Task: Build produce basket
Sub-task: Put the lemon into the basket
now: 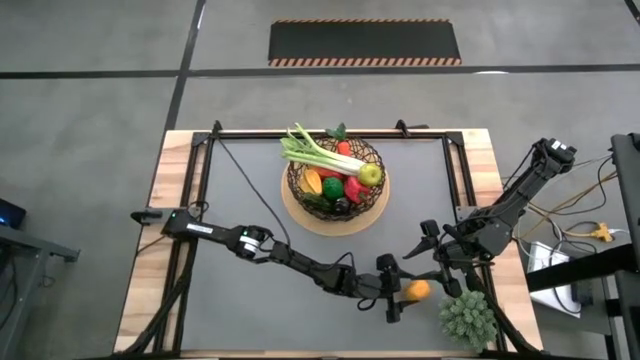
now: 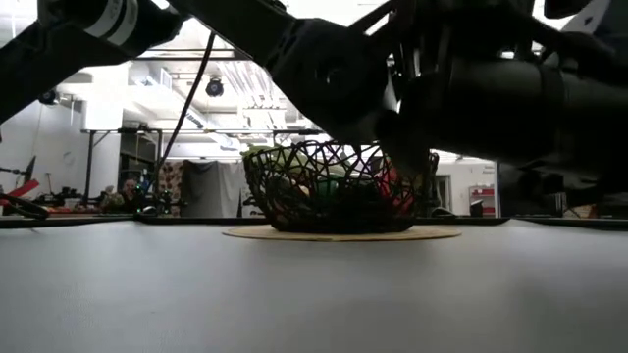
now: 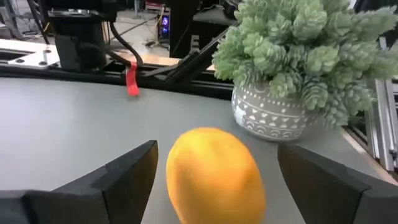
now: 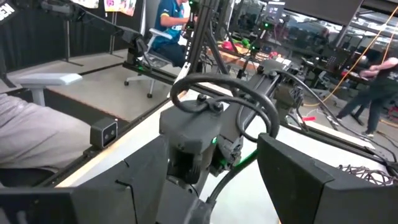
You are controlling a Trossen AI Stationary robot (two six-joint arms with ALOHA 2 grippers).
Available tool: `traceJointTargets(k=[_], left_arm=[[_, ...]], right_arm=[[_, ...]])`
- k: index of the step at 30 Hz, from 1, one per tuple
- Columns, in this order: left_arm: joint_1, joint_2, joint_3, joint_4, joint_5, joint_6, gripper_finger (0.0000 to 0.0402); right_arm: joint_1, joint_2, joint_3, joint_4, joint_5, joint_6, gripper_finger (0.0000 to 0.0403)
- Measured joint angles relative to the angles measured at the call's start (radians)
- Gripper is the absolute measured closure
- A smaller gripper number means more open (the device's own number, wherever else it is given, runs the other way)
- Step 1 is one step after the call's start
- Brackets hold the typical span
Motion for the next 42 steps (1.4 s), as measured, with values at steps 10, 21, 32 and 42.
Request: traceJointTargets(k=[10,21,32,42], left_arm=[[0.008,0.013,0.004,-0.017,0.034,-0.031,0.0108],[0.016,0.013,0.005,-0.043,0.038,-0.081,0.0113],[0.015,0.013,0.005,-0.041,0.034,-0.081,0.0187],[0.010,0.013,0.005,-0.042,-0.011,-0.077,0.0205]], right_arm=[[0.000,0.000,0.000,0.001,0.000,0.004,0.0174],[0.000,0.000,0.000,0.002,0.000,0.007,0.0174],[0.000,0.000,0.000,0.002,0.001,0.008,0.0174],[0.000,0.000,-0.001,-0.002,0.001,0.012,0.0174]])
